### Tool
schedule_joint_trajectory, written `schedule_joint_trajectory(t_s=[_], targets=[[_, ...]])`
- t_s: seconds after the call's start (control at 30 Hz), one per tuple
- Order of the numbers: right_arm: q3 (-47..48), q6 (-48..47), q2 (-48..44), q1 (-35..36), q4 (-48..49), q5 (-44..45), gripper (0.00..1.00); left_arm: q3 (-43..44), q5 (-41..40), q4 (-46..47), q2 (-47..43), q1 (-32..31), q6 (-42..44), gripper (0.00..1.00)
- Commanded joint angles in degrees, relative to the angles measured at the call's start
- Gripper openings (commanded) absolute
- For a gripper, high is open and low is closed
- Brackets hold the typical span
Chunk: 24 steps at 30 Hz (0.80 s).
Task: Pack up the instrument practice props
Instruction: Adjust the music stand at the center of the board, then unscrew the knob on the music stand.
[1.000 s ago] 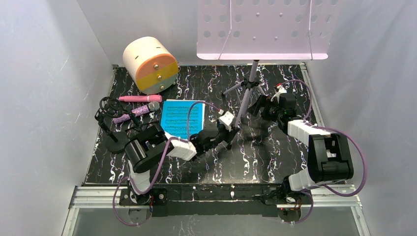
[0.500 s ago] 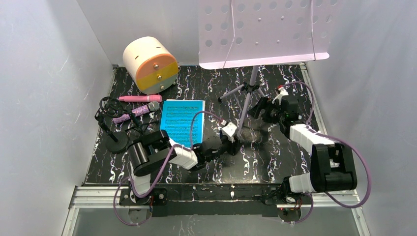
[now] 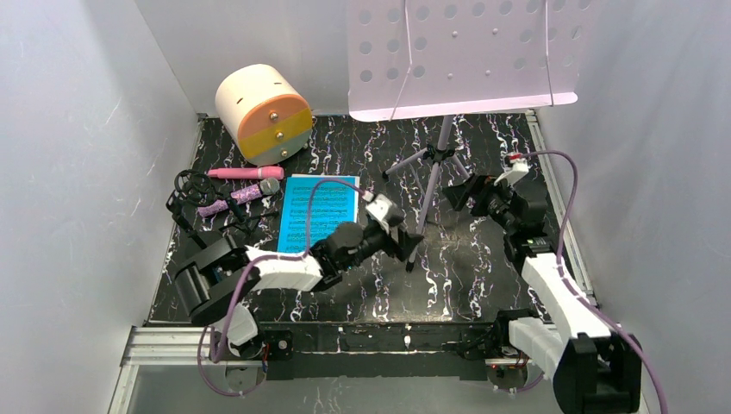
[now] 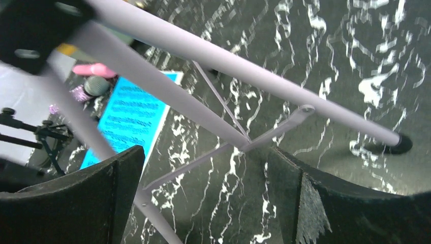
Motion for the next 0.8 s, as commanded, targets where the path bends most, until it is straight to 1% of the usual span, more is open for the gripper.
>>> schedule_joint_trajectory(t_s=[0.0, 0.1, 0.17, 0.27, 0.33, 0.43, 0.6, 0.77], targets=[[-0.48, -3.15, -7.87, -0.07, 5.54, -1.75, 0.99, -1.23, 6.77, -5.03, -6.51, 6.96, -4.76, 0.71], [0.07, -7.08, -10.82, -0.01, 8.72, -2.76, 0.99, -2.40, 9.89, -6.07, -9.21, 11.21, -5.39, 0.72], [0.17, -7.66, -11.40, -0.02, 12.62, -4.17, 0.98, -2.37, 10.56, -8.31, -10.83, 14.12, -5.73, 0.75], [1.83, -8.22, -9.89, -0.02, 19.09, -8.37, 0.96, -1.54, 12.70, -9.99, -12.75, 18.18, -6.68, 0.76], [3.16, -8.68, -7.88, -0.05, 23.95, -11.28, 0.95, -0.77, 13.26, -10.17, -13.63, 19.81, -7.01, 0.78], [4.30, -8.65, -4.13, 0.00, 31.48, -13.24, 0.94, 0.75, 13.08, -10.58, -14.00, 21.17, -7.79, 0.80], [7.77, -6.99, 1.88, 0.20, 39.59, -15.00, 0.91, 4.31, 14.93, -10.85, -12.96, 22.49, -8.89, 0.82], [10.74, -7.01, 7.22, 0.51, 43.19, -16.32, 0.88, 9.05, 17.08, -11.07, -10.18, 22.51, -9.61, 0.82]])
